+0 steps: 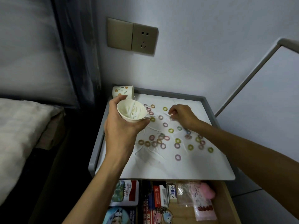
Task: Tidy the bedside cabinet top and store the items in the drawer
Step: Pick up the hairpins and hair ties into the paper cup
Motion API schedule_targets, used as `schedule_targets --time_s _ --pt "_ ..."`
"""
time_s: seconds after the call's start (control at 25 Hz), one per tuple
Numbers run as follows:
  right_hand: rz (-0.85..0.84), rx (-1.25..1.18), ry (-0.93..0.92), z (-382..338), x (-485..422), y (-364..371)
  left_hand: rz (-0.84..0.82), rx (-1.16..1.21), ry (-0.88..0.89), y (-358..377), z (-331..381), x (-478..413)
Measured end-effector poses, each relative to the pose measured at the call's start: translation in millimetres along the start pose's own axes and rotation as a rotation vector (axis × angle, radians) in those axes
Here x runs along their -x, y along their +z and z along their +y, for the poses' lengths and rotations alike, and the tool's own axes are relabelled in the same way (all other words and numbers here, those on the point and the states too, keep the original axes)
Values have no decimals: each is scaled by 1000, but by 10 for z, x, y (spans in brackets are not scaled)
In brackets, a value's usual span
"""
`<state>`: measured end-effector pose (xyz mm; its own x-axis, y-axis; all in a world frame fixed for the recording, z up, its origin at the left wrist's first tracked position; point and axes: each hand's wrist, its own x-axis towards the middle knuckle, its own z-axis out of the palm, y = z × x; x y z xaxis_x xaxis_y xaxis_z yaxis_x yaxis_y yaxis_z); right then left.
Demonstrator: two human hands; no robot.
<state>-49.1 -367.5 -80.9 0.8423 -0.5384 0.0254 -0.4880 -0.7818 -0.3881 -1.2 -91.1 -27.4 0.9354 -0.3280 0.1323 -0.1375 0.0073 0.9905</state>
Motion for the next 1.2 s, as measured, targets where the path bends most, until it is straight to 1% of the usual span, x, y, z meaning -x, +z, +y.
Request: schedule_targets --time_s 0.12,0.4,0.56,0.64,0.72,0.76,0.8,0.84,0.92,0.96,1.08,1.2 --pt "-54 20 114 -149 -123 131 -1 11 -4 -11 14 1" --pt "-91 248 180 -300 -220 216 -20 25 -11 -33 15 -9" --pt "-167 355 157 -337 -158 203 -35 10 -15 -42 3 -11" --pt "-136 350 157 -289 -117 122 -51 -22 -12 -36 -4 -17" --pt "-50 231 169 -170 -91 -61 -80 -57 -5 -24 -11 -15" --pt "-24 138 152 -95 -48 -174 -96 -70 -4 -15 -15 -11" --pt "-39 67 93 -31 31 -296 -107 -81 -1 -9 -19 -5" --pt "-87 61 -9 18 130 -396 -113 -91 3 0 -22 0" --pt "-210 190 -193 92 338 -454 -122 -101 8 28 -17 11" --pt "-246 234 -240 140 408 -412 -130 -94 7 47 -13 19" --pt "-245 268 -269 255 473 -193 -172 -74 -11 88 -1 58" --pt "-185 262 -195 315 469 -82 -196 -100 5 89 -19 79"
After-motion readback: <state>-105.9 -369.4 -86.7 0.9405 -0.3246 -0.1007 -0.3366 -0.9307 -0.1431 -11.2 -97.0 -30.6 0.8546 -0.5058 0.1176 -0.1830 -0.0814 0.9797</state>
